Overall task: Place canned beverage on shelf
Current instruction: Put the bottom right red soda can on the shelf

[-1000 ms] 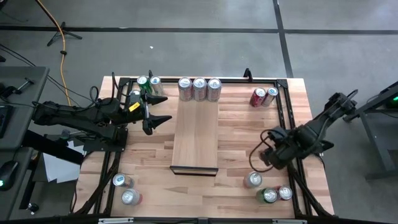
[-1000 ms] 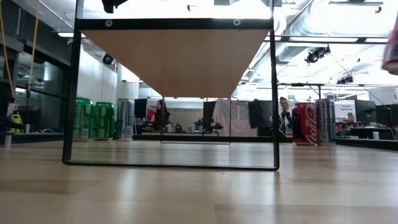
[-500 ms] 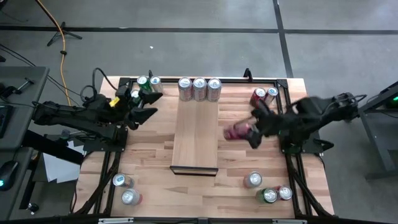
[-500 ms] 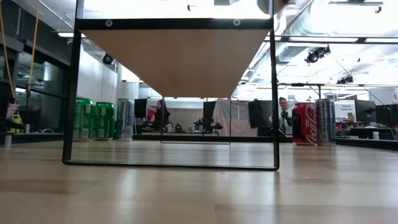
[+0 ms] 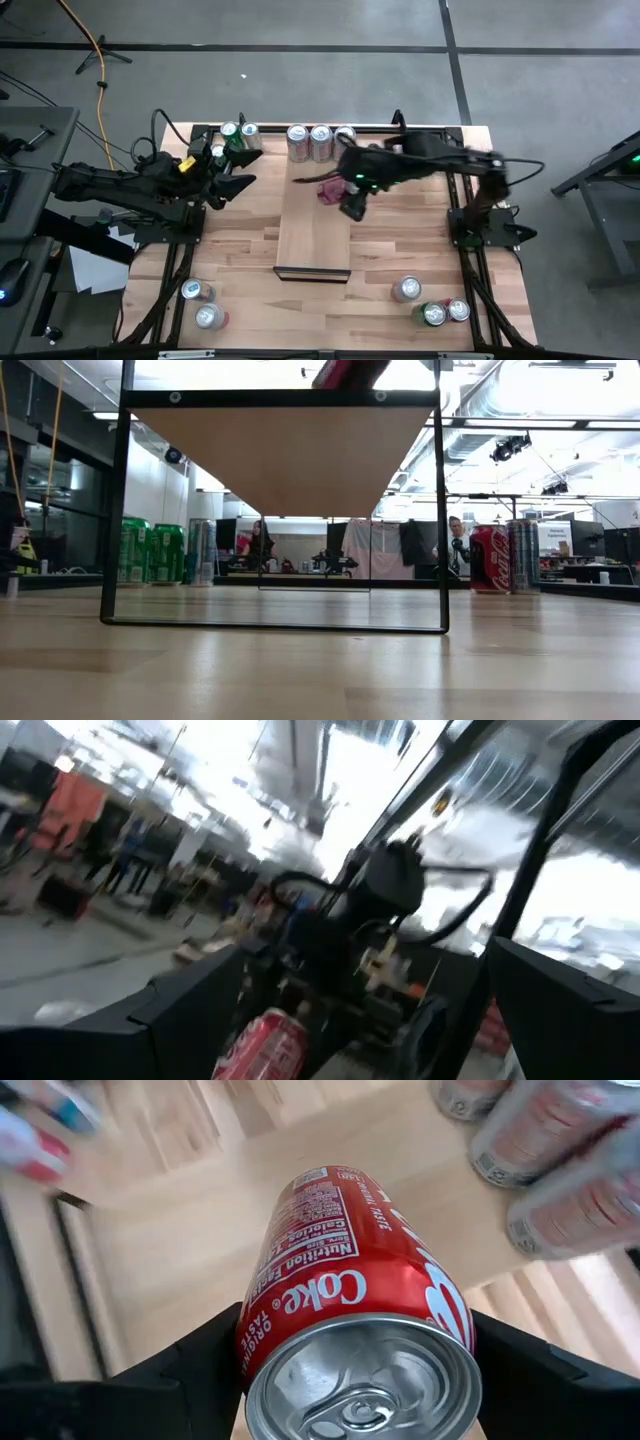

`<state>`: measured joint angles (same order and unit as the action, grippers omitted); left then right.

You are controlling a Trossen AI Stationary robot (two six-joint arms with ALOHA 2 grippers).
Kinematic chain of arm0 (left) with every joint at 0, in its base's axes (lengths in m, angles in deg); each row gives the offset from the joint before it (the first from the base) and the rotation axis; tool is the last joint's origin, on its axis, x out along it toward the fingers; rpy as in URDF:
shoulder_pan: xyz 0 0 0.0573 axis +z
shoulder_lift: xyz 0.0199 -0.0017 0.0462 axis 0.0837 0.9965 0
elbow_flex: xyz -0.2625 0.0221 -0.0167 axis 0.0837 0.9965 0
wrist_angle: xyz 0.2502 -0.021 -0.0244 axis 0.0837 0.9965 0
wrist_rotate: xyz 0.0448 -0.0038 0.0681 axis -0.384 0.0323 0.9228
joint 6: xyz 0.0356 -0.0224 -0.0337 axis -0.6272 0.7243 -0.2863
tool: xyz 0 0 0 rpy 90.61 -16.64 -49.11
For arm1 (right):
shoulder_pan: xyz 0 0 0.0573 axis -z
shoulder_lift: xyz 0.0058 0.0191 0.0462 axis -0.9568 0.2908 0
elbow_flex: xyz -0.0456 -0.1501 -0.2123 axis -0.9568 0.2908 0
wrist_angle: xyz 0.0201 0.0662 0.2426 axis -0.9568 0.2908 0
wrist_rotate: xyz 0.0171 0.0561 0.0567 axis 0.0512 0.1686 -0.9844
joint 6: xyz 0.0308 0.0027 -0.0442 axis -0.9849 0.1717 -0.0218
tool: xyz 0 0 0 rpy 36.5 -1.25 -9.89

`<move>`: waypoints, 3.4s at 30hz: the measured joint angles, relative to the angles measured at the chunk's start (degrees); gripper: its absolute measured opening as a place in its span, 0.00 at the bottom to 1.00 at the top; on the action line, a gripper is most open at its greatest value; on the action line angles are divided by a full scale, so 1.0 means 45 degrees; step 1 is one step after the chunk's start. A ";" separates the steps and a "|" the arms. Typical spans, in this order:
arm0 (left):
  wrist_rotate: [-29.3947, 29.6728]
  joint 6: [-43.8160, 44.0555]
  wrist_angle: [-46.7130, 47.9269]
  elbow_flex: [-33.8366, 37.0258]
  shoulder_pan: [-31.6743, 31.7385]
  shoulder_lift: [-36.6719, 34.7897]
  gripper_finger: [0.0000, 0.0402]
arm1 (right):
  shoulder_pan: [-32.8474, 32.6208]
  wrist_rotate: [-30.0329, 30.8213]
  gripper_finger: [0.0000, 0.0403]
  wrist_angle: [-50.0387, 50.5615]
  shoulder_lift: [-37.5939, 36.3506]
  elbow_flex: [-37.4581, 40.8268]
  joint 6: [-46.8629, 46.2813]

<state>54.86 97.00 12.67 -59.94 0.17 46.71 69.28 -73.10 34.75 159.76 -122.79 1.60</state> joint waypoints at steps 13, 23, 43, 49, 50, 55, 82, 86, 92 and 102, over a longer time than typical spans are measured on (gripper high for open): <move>0.2838 -0.2883 0.5723 -0.0645 -0.1449 0.1517 0.87 | 0.0093 -0.0928 0.72 0.0440 0.1754 -0.0503 0.1295; 0.3934 -0.5789 0.7333 -0.3327 -0.1509 0.5958 0.65 | 0.0093 -0.0939 0.72 0.0220 0.1831 -0.0511 0.1173; 0.2790 -0.5566 0.7267 -0.4167 -0.1120 0.8413 0.01 | 0.0103 -0.1283 0.72 0.0802 0.2084 -0.0497 0.1091; 0.2791 -0.5386 0.7393 -0.4163 -0.1070 0.8453 0.00 | 0.0103 -0.1316 0.82 0.0591 0.2229 -0.0499 0.1283; 0.2825 -0.5374 0.7473 -0.4159 -0.1056 0.8479 0.00 | 0.0103 -0.1412 0.85 0.0391 0.2229 -0.0510 0.1282; 0.2843 -0.5224 0.7666 -0.4143 -0.1053 0.8674 0.00 | 0.0096 -0.1533 0.95 -0.0234 0.2234 -0.0517 0.1299; 0.4061 -0.2826 1.2398 -0.4012 -0.1393 0.4641 0.00 | -0.0066 0.1648 0.97 0.0868 0.0502 -0.0580 0.1926; 0.5025 -0.1664 1.2305 -0.3053 -0.2053 0.3179 0.00 | -0.0309 0.2169 0.97 0.1068 -0.0175 -0.0425 0.1522; 0.6525 0.0333 1.2323 -0.1497 -0.3317 0.0920 0.00 | -0.0858 0.2727 0.97 0.0777 -0.1808 0.1554 0.0384; 0.8024 0.0353 1.2180 -0.1080 -0.3967 -0.0008 0.00 | -0.2383 0.3471 0.97 -0.4680 -0.6285 0.8776 -0.3491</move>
<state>90.97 98.59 67.48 -64.80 -17.68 46.67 58.55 -57.48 13.69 131.47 -83.30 -14.11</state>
